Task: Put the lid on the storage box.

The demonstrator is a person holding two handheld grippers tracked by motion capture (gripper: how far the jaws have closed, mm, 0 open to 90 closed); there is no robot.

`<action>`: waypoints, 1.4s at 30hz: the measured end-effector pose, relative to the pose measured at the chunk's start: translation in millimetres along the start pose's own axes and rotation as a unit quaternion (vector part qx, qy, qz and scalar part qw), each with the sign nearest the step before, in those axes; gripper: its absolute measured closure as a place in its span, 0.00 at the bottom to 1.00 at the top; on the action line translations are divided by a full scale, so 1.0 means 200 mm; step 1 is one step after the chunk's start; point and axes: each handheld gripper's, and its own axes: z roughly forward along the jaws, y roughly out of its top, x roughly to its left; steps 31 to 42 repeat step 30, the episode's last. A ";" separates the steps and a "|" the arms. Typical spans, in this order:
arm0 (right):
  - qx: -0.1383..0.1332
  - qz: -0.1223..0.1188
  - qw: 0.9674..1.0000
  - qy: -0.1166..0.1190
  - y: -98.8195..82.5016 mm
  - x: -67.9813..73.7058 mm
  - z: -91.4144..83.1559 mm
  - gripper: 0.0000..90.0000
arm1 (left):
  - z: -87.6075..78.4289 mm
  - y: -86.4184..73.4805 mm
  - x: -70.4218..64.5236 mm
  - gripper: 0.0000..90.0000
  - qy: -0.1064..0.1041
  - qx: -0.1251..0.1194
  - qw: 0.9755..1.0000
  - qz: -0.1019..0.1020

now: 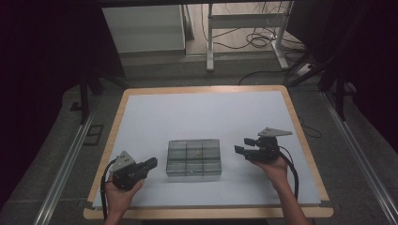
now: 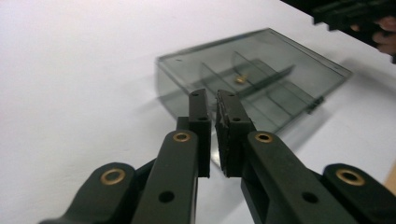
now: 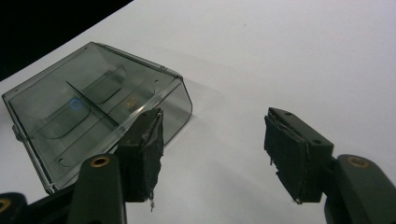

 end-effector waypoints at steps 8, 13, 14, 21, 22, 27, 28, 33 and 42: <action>0.001 -0.004 1.000 -0.006 -0.03 -0.01 -0.01 0.40 | -0.01 -0.02 0.10 0.75 0.052 0.009 0.998 -0.021; 0.010 -0.003 1.000 -0.008 -0.05 -0.01 -0.01 0.39 | 0.00 -0.03 0.13 0.55 0.078 0.022 0.996 -0.022; 0.008 -0.002 1.000 -0.010 -0.06 -0.01 -0.02 0.39 | 0.01 -0.04 0.13 0.53 0.077 0.023 0.996 -0.025; 0.005 0.002 1.000 -0.013 -0.09 -0.02 -0.04 0.39 | 0.02 -0.04 0.14 0.47 0.077 0.032 0.996 -0.026; 0.005 0.003 1.000 -0.013 -0.09 -0.03 -0.04 0.38 | 0.02 -0.04 0.14 0.46 0.077 0.035 0.996 -0.027; 0.012 0.000 1.000 -0.011 -0.10 -0.03 -0.03 0.38 | 0.05 -0.05 0.13 0.41 0.076 0.046 0.996 -0.029; 0.011 0.001 1.000 -0.011 -0.10 -0.03 -0.03 0.38 | 0.05 -0.05 0.13 0.40 0.076 0.047 0.996 -0.030; 0.012 -0.001 1.000 -0.011 -0.10 -0.02 -0.02 0.38 | 0.05 -0.05 0.14 0.39 0.076 0.047 0.996 -0.030; 0.012 -0.001 1.000 -0.011 -0.10 -0.02 -0.02 0.38 | 0.05 -0.05 0.14 0.39 0.076 0.047 0.996 -0.030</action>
